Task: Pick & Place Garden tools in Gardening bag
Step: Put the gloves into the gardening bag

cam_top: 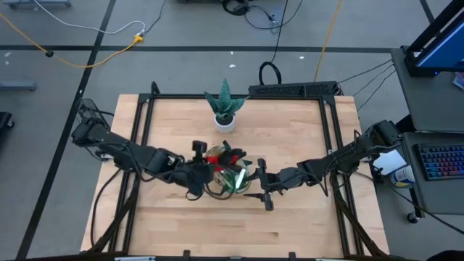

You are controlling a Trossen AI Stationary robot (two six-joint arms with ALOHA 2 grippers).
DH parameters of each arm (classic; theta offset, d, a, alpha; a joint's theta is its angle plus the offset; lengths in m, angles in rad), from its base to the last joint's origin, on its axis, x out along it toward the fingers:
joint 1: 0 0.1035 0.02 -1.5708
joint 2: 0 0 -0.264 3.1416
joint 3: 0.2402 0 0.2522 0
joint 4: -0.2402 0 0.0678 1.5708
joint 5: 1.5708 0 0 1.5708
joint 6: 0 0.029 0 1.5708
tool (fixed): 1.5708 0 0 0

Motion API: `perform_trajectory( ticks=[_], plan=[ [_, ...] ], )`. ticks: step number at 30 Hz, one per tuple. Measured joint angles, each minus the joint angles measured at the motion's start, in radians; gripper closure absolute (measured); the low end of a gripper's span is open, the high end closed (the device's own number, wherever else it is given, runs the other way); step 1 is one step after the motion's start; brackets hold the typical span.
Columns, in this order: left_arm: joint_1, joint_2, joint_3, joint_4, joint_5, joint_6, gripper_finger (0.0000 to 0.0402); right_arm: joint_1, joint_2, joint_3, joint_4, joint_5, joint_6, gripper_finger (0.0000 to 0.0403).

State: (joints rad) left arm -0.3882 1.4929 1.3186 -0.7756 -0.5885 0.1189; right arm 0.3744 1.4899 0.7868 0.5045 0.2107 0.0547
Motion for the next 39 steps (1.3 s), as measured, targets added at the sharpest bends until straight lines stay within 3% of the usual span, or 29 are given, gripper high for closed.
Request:
perform_trajectory(
  ticks=[11,19,28,34,39],
  plan=[
    [0.084,0.0,0.0,0.146,0.091,0.188,0.0391,0.0,0.0,0.0,0.0,0.001,0.0,0.0177],
    [0.125,0.025,0.0,0.144,0.155,0.204,0.0388,0.0,0.0,0.0,0.002,0.002,-0.015,0.0177],
    [0.168,0.053,-0.002,0.056,0.194,0.333,0.0385,0.0,0.0,0.0,0.001,0.002,-0.015,0.0177],
    [0.197,0.054,-0.002,0.037,0.252,0.474,0.0395,0.0,0.0,0.0,0.0,0.002,-0.015,0.0177],
    [0.243,0.054,-0.002,0.037,0.357,0.452,0.038,0.0,0.0,0.0,0.0,0.002,-0.015,0.0177]
  ],
)
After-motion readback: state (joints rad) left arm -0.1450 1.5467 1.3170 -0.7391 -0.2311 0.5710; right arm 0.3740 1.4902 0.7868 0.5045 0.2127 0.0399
